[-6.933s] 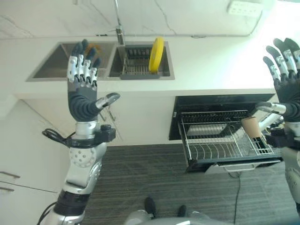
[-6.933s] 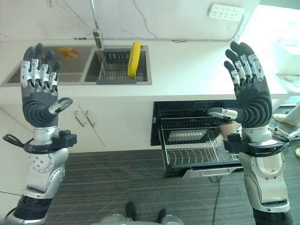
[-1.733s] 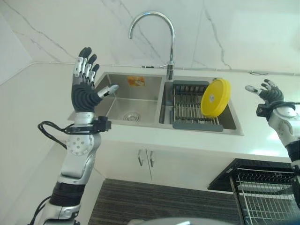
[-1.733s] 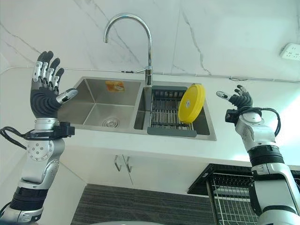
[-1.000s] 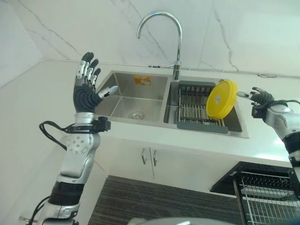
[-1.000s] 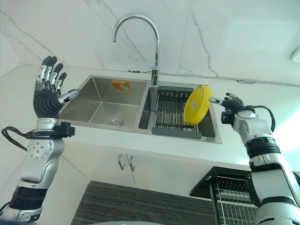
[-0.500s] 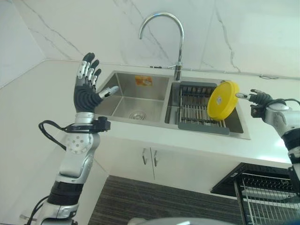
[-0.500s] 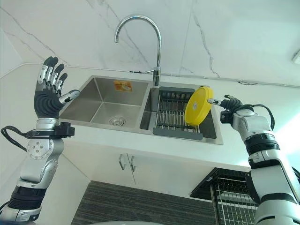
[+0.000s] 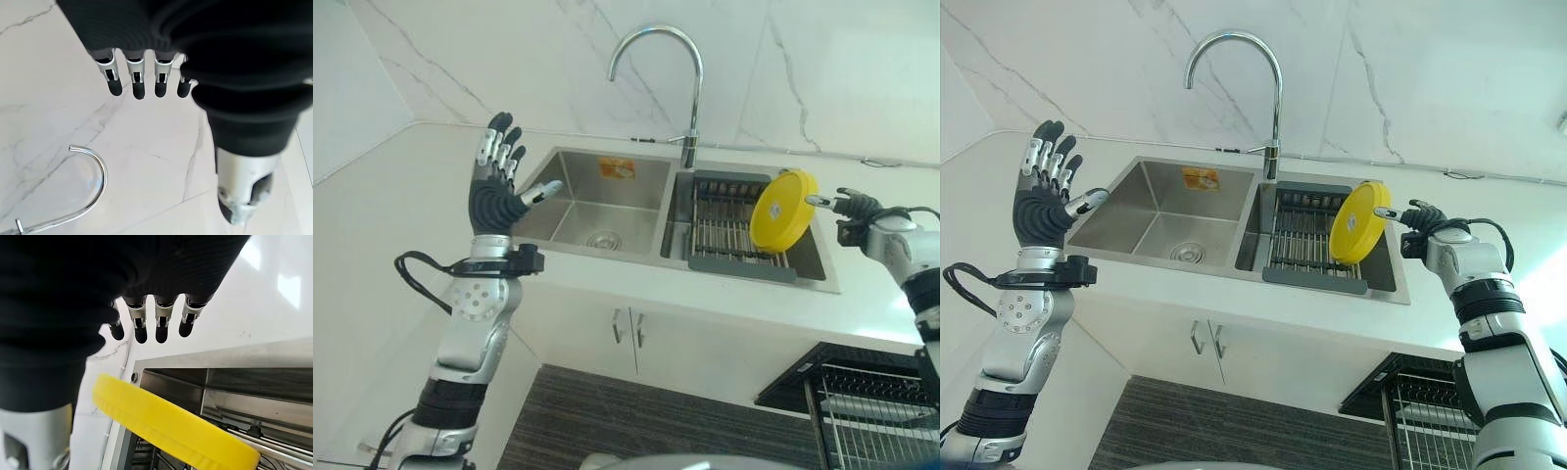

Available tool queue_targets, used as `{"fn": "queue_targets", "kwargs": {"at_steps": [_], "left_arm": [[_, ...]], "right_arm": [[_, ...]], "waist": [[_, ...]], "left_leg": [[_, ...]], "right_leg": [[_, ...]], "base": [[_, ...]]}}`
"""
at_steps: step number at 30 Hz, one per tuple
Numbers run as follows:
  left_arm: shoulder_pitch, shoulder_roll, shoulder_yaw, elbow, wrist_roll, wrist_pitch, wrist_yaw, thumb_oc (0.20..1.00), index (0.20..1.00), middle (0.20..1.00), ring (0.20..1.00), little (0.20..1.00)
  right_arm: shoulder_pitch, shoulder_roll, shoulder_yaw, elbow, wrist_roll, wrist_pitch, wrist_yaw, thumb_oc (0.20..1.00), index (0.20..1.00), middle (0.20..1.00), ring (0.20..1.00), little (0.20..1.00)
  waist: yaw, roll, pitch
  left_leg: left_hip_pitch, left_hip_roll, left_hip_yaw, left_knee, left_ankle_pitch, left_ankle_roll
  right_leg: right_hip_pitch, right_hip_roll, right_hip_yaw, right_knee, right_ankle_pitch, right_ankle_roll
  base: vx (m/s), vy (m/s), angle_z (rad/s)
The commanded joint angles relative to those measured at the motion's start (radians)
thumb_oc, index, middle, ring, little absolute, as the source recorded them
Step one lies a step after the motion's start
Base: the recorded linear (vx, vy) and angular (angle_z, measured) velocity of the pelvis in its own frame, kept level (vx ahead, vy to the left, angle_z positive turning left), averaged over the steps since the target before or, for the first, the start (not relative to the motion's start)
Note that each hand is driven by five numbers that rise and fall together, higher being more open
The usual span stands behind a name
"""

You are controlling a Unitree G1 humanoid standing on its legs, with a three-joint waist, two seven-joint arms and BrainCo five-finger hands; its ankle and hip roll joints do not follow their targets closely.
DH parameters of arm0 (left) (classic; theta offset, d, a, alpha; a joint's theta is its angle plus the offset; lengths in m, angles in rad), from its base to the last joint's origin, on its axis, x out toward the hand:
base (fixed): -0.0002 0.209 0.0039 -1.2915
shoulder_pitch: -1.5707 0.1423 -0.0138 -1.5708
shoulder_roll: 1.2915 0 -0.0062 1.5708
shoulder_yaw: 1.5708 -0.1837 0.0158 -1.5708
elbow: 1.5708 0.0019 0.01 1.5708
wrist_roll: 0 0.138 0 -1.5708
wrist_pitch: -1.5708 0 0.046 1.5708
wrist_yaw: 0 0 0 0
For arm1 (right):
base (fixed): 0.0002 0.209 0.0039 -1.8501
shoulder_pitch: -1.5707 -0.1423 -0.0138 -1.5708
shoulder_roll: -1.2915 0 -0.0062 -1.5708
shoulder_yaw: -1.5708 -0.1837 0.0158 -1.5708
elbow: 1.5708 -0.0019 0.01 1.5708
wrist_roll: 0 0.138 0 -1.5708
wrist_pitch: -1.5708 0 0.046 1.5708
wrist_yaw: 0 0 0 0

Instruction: Place the dishes in the dishwasher.

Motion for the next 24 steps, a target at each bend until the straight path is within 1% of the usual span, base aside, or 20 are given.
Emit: {"fn": "queue_targets", "kwargs": {"at_steps": [1,11,16,24], "left_arm": [[-0.103,0.074,-0.058,-0.021,-0.037,-0.022,0.004,1.0,1.0,1.0,1.0,1.0],[-0.101,0.081,-0.058,-0.021,-0.041,-0.019,0.003,1.0,1.0,1.0,1.0,1.0],[-0.099,0.084,-0.062,-0.017,-0.05,-0.016,0.006,1.0,1.0,1.0,1.0,1.0],[-0.108,0.087,-0.07,-0.011,-0.052,-0.01,0.015,1.0,1.0,1.0,1.0,1.0]], "right_arm": [[-0.174,-0.006,0.069,0.041,0.039,-0.014,-0.01,1.0,1.0,1.0,1.0,1.0],[-0.171,0.005,0.07,0.074,0.064,-0.017,-0.004,1.0,1.0,1.0,1.0,1.0],[-0.167,0.02,0.061,0.086,0.137,-0.018,-0.007,1.0,1.0,1.0,1.0,1.0],[-0.176,0.024,0.056,0.116,0.178,-0.029,-0.011,1.0,1.0,1.0,1.0,1.0]], "waist": [[0.023,-0.063,-0.024],[0.03,-0.064,-0.02],[0.032,-0.064,-0.02],[0.034,-0.062,-0.021]], "left_leg": [[-0.045,0.009,0.029,-0.019,0.037,-0.005],[-0.045,0.006,0.027,-0.019,0.036,-0.004],[-0.043,0.003,0.027,-0.019,0.034,-0.003],[-0.043,0.0,0.026,-0.019,0.033,-0.003]], "right_leg": [[0.069,-0.054,0.001,0.0,-0.096,0.055],[0.071,-0.051,0.001,0.0,-0.098,0.053],[0.072,-0.05,0.003,0.0,-0.099,0.052],[0.072,-0.049,0.004,0.0,-0.1,0.051]], "base": [[0.0,0.0,0.0],[0.0,0.0,0.0],[0.0,0.0,0.0],[0.0,0.003,0.05]]}}
